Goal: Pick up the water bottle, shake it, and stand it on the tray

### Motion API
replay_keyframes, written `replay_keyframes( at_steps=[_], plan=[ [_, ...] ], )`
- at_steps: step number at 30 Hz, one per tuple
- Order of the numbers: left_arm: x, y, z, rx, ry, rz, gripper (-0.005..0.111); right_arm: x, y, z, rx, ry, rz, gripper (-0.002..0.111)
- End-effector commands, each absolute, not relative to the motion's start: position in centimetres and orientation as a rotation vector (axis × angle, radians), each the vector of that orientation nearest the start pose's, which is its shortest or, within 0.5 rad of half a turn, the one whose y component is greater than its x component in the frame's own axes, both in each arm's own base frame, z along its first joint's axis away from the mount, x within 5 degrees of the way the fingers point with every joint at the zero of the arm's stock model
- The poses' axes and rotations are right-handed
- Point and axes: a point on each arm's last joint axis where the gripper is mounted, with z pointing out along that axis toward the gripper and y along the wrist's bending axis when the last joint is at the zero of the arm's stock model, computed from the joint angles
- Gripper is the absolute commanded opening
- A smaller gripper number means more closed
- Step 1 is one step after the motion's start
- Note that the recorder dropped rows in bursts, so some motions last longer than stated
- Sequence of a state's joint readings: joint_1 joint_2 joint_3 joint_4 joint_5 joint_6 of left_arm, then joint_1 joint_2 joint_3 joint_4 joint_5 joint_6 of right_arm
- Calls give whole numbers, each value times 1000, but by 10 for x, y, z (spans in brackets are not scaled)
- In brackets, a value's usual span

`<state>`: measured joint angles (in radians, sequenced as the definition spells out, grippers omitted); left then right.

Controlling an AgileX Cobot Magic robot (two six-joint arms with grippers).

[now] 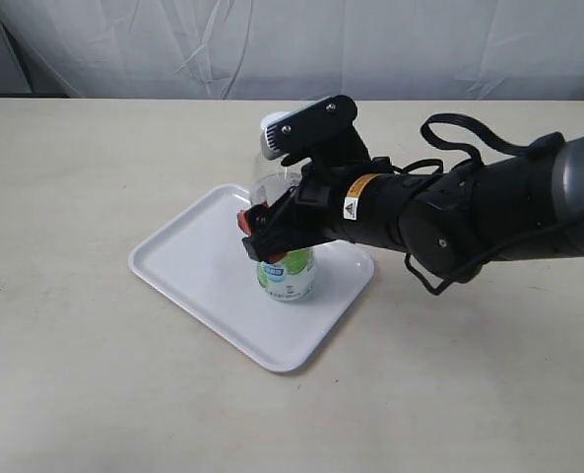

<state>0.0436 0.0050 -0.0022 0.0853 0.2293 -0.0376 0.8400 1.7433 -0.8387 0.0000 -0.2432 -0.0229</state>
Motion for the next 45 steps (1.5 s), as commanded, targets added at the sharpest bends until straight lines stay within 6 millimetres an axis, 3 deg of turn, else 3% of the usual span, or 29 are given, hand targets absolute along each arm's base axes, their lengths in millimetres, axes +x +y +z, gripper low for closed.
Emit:
replay_keyframes(
  at_steps=[1,14,17,18,19,21,24,26,29,35,38,40,45],
  plan=[
    [55,4,193,-14,1708,73,0,233,259,199,-885,1915,493,87],
    [55,4,193,-14,1708,73,0,210,233,294,-772,1642,566,84],
    [55,4,193,-14,1708,73,0,200,222,317,-752,1577,575,56],
    [55,4,193,-14,1708,73,0,196,217,325,-756,1564,570,40],
    [55,4,193,-14,1708,73,0,188,208,335,-760,1564,568,-1],
    [55,4,193,-14,1708,73,0,176,195,345,-797,1587,542,3],
    [55,4,193,-14,1708,73,0,166,175,342,-836,1761,497,-1],
    [55,4,193,-14,1708,73,0,167,159,341,-735,1854,500,-1],
    [55,4,193,-14,1708,73,0,169,125,348,-542,1798,473,-1],
    [55,4,193,-14,1708,73,0,141,54,341,-296,1862,279,-1],
    [55,4,193,-14,1708,73,0,118,35,341,-201,1880,250,-1],
    [55,4,193,-14,1708,73,0,102,31,339,-99,1927,330,-1],
    [55,4,193,-14,1708,73,0,87,28,343,-83,1886,365,-1]
  ],
)
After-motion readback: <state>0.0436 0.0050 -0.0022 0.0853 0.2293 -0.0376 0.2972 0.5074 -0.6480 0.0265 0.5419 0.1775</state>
